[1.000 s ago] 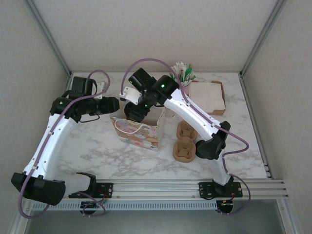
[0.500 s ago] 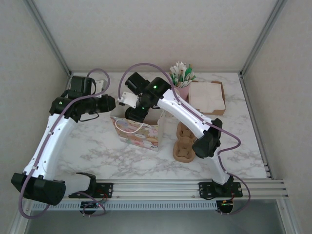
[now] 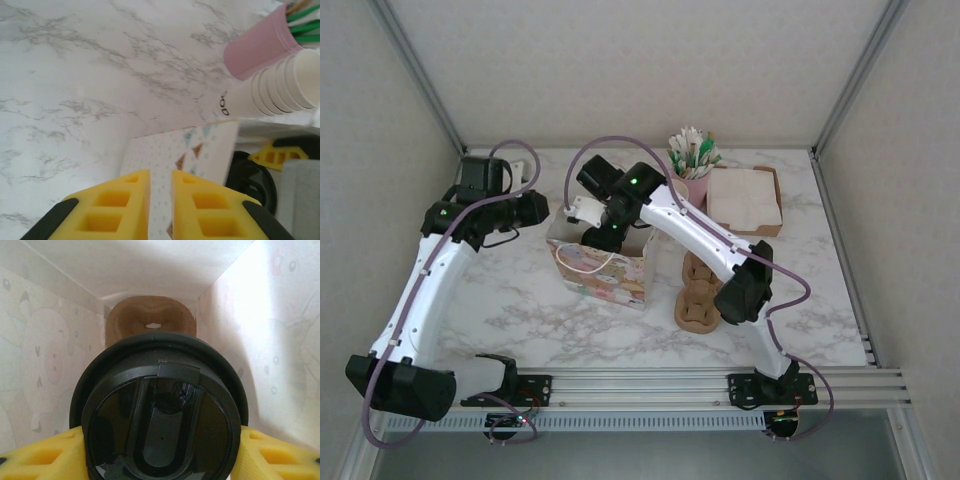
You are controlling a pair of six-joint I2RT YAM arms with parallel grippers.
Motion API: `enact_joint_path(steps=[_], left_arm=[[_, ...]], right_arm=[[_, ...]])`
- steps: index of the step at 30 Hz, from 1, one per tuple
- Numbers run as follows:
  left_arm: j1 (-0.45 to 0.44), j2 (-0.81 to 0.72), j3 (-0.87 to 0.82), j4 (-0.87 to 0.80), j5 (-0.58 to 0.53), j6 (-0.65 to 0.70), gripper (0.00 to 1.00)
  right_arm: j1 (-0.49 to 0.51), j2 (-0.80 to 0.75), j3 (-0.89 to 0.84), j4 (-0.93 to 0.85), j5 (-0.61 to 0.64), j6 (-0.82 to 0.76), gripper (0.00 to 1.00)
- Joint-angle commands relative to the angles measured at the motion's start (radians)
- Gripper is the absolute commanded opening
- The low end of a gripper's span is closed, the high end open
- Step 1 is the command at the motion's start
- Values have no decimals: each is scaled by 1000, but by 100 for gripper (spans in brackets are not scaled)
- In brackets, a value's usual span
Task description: Pack the takeout coffee
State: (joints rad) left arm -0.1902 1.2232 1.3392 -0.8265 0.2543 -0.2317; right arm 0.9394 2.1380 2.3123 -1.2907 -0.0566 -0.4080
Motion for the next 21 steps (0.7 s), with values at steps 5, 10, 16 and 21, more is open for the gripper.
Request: enact_joint_path(steps=[5, 10, 16, 21], left_arm=[[32, 68, -61, 54, -142, -108, 18], [84, 139, -66, 45, -121, -150, 15], [95, 191, -68, 42, -50, -155, 15], [94, 207, -74, 42, -21, -154, 15]], right_arm=[[1, 51, 5, -1, -17, 2, 60], [8, 78, 19, 13, -7, 13, 60], [21, 97, 25, 45, -14, 28, 59], [26, 97, 20, 89, -38, 52, 59]])
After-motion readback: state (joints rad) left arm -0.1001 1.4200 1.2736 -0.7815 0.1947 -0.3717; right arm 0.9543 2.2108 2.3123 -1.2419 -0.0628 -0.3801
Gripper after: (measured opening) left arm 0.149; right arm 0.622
